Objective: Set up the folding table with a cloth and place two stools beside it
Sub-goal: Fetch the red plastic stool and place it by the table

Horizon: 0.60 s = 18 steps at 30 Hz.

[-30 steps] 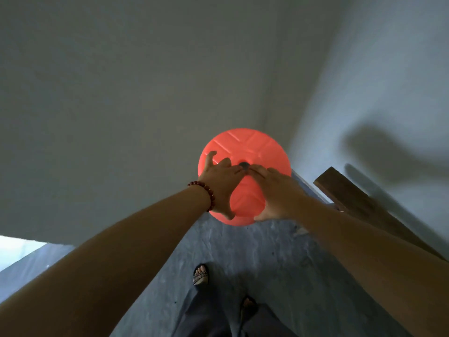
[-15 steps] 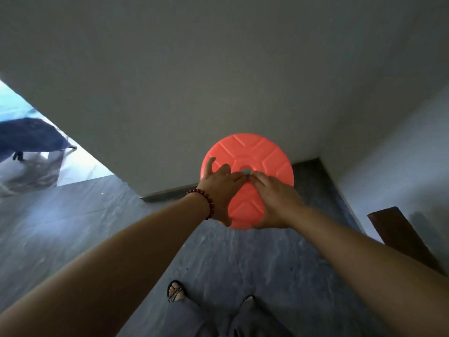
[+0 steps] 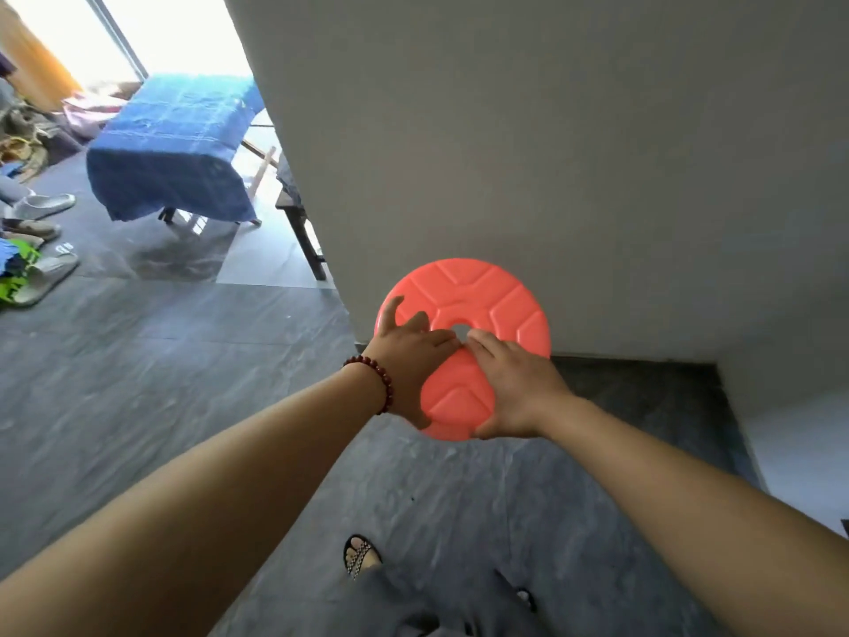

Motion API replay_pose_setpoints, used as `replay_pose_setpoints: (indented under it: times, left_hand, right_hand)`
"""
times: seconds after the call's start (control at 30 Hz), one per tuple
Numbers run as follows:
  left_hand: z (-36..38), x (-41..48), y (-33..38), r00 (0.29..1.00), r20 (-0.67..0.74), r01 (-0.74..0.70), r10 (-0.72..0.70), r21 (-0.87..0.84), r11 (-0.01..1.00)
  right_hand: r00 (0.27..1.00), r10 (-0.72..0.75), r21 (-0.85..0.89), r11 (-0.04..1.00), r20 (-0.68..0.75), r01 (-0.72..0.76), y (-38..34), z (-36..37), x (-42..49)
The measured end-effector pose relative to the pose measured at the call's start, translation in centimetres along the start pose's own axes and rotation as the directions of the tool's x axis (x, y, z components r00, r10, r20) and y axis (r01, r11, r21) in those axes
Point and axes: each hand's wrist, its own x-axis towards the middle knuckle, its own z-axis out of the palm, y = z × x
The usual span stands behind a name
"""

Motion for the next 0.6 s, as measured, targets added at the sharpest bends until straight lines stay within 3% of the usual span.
replay_pose_setpoints:
  times: [0.33,0.6]
  left_hand:
    - [4.6,-10.3,-15.2,0.984,0.039,0.175,-0.175,0.0,0.985]
    - [7.3,-14.6,-23.5,0.945,0.08,0.321,-0.318,-0.023,0.947]
  right_hand:
    - [0.984,-0.177,-0.035,0.983,0.023,0.178,-14.4,0.0,12.9]
    - [0.942,-0.323,-0.063,0.942,0.09,0.33,-20.9,-0.1,21.9]
